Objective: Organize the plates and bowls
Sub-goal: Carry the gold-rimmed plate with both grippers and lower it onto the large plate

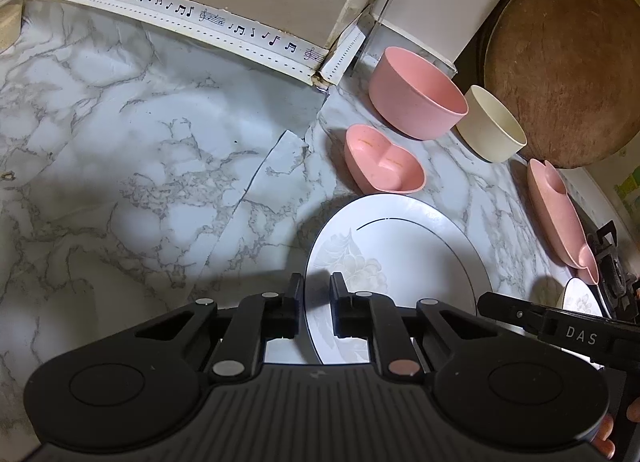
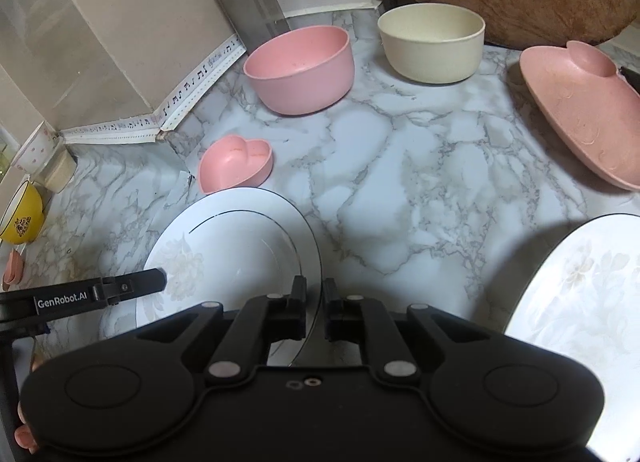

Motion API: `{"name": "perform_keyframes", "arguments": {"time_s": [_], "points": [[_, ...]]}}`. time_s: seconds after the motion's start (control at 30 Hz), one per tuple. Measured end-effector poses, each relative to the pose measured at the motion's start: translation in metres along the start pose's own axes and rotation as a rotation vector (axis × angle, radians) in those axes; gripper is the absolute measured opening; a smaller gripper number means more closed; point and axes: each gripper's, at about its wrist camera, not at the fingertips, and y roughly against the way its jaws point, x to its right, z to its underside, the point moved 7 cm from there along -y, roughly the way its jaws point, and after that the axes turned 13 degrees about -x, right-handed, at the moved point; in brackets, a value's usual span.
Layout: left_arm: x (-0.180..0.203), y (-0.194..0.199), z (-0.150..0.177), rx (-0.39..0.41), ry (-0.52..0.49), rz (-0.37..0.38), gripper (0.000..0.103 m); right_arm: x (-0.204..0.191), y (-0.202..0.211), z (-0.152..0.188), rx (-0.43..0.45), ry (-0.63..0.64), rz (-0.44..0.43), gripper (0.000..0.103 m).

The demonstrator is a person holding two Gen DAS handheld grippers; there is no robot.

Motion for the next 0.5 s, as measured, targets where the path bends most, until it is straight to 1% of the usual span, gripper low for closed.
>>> {"name": "perform_keyframes", "arguments": {"time_s": [0.27, 0.5], "points": [[0.014, 0.004, 0.003, 0.007, -0.016, 0.007, 0.013, 0.013, 0.017, 0.006, 0.021, -0.043, -0.008, 0.008], [0.042, 0.014, 0.005, 0.019, -0.061, 0.026, 0.013, 0.032, 0.045, 0.016, 0.059, -0.096, -0.004, 0.008]]}}
